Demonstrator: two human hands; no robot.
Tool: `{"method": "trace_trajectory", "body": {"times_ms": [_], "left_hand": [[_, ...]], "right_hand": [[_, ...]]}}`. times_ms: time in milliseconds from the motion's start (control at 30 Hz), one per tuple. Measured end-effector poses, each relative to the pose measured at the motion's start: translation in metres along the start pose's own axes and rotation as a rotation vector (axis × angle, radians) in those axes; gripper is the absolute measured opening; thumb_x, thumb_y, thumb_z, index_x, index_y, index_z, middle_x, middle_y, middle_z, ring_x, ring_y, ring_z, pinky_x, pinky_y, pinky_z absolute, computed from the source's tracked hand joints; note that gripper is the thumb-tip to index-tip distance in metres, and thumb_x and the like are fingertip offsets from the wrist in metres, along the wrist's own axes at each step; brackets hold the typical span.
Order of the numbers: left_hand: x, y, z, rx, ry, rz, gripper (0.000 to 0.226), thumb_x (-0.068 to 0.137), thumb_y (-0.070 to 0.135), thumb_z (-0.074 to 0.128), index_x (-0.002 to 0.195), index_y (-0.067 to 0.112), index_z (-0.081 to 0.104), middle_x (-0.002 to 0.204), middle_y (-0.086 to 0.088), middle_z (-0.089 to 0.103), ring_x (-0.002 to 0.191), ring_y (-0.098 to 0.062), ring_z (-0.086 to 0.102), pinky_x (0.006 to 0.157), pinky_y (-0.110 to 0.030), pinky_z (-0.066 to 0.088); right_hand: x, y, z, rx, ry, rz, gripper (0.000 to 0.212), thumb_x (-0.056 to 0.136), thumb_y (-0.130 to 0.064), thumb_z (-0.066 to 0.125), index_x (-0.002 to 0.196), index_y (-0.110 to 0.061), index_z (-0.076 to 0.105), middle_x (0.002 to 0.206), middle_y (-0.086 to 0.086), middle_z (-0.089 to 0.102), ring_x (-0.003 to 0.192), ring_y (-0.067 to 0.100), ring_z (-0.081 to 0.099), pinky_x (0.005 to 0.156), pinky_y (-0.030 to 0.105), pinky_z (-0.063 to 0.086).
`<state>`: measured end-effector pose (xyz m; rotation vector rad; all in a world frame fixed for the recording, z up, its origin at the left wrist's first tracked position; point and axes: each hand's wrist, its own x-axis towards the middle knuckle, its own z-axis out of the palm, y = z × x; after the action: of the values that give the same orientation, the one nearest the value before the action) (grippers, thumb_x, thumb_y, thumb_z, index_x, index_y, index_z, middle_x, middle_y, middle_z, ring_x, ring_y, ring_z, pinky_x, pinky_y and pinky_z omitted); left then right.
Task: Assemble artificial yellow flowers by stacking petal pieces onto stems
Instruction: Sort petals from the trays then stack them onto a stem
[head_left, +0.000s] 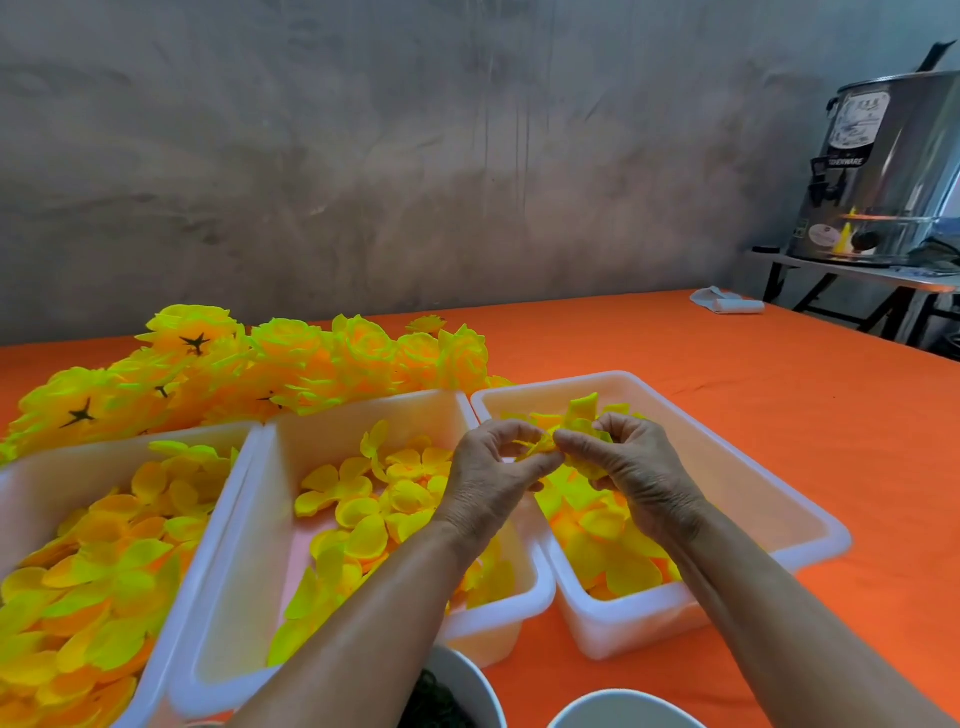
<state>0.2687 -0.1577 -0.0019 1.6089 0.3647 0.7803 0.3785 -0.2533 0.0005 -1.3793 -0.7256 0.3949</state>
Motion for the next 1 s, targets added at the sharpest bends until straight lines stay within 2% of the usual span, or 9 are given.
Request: {"method": "trace_trajectory", "body": {"times_ms": [100, 167, 267, 367, 533, 633, 733, 900, 1000], "left_hand": [[-0.0011, -0.0004, 0.001, 0.121, 0.019, 0.03, 0.017, 0.066, 0.023, 0.075, 0.072, 0.017, 0.061, 0.084, -0.008, 0.057, 0.078, -0.015, 0.055, 0.07, -0.031, 0.051], [-0.0014, -0.0021, 0.0005, 0.233, 0.014, 0.095, 0.02, 0.07, 0.022, 0.08, 0.074, 0.018, 0.061, 0.087, -0.004, 0.059, 0.079, -0.011, 0.055, 0.079, -0.03, 0.047], [-0.0036, -0.0015, 0.0004, 0.313, -0.01, 0.209, 0.029, 0.065, 0.022, 0.085, 0.082, 0.017, 0.063, 0.095, -0.004, 0.059, 0.085, -0.013, 0.056, 0.072, -0.016, 0.044], [-0.0039, -0.0019, 0.0014, 0.343, -0.011, 0.273, 0.031, 0.062, 0.02, 0.086, 0.082, 0.01, 0.065, 0.099, -0.008, 0.058, 0.086, -0.013, 0.055, 0.069, -0.022, 0.045], [-0.0019, -0.0028, 0.0019, 0.309, -0.003, 0.215, 0.018, 0.079, 0.022, 0.074, 0.073, 0.006, 0.069, 0.1, -0.002, 0.057, 0.088, 0.001, 0.052, 0.073, -0.018, 0.041], [-0.0004, -0.0036, 0.0017, 0.339, -0.002, 0.21, 0.02, 0.081, 0.025, 0.072, 0.073, 0.007, 0.071, 0.102, -0.002, 0.057, 0.092, -0.004, 0.053, 0.073, -0.018, 0.041], [-0.0025, -0.0041, 0.002, 0.415, -0.006, 0.263, 0.023, 0.071, 0.03, 0.08, 0.071, 0.008, 0.072, 0.103, -0.004, 0.058, 0.097, -0.01, 0.056, 0.073, -0.023, 0.045], [-0.0026, -0.004, 0.001, 0.442, 0.037, 0.314, 0.022, 0.067, 0.023, 0.084, 0.071, 0.008, 0.068, 0.096, -0.001, 0.057, 0.082, -0.005, 0.054, 0.063, -0.015, 0.041], [-0.0019, -0.0024, -0.0003, 0.321, 0.03, 0.233, 0.016, 0.074, 0.018, 0.079, 0.068, 0.016, 0.065, 0.095, 0.003, 0.056, 0.074, 0.007, 0.052, 0.07, -0.011, 0.041]], "right_hand": [[-0.0003, -0.0002, 0.0019, 0.037, -0.009, -0.003, 0.035, 0.067, -0.016, 0.078, 0.061, -0.015, 0.043, 0.043, -0.007, 0.046, 0.036, 0.003, 0.037, 0.038, 0.018, 0.027], [-0.0004, -0.0009, 0.0021, 0.064, 0.004, -0.008, 0.035, 0.062, -0.026, 0.077, 0.059, -0.015, 0.043, 0.042, -0.008, 0.041, 0.036, 0.003, 0.032, 0.037, 0.019, 0.025], [-0.0012, -0.0015, 0.0033, 0.016, 0.011, -0.01, 0.04, 0.062, -0.039, 0.073, 0.058, -0.012, 0.043, 0.049, 0.003, 0.035, 0.038, 0.008, 0.027, 0.037, 0.02, 0.023], [-0.0034, -0.0019, 0.0053, -0.052, -0.004, -0.005, 0.046, 0.064, -0.046, 0.07, 0.065, -0.006, 0.047, 0.057, 0.009, 0.035, 0.039, 0.011, 0.026, 0.036, 0.02, 0.023], [-0.0047, -0.0066, 0.0061, 0.002, -0.055, 0.045, 0.05, 0.071, -0.058, 0.055, 0.041, -0.019, 0.051, 0.037, -0.01, 0.032, 0.033, 0.006, 0.025, 0.039, 0.021, 0.022], [-0.0056, -0.0085, 0.0067, 0.039, -0.069, 0.066, 0.052, 0.074, -0.06, 0.05, 0.041, -0.021, 0.057, 0.036, -0.01, 0.035, 0.033, 0.006, 0.027, 0.041, 0.02, 0.022], [-0.0057, -0.0089, 0.0069, 0.019, -0.026, 0.105, 0.052, 0.071, -0.063, 0.051, 0.043, -0.02, 0.044, 0.038, -0.009, 0.029, 0.036, 0.01, 0.026, 0.042, 0.021, 0.024], [-0.0051, -0.0084, 0.008, -0.042, -0.115, 0.088, 0.052, 0.068, -0.069, 0.047, 0.055, -0.019, 0.054, 0.041, -0.006, 0.04, 0.04, 0.012, 0.037, 0.042, 0.022, 0.031], [-0.0037, -0.0077, 0.007, 0.013, -0.148, 0.07, 0.056, 0.07, -0.067, 0.044, 0.058, -0.018, 0.068, 0.05, -0.001, 0.05, 0.043, 0.013, 0.042, 0.046, 0.022, 0.032]]}}
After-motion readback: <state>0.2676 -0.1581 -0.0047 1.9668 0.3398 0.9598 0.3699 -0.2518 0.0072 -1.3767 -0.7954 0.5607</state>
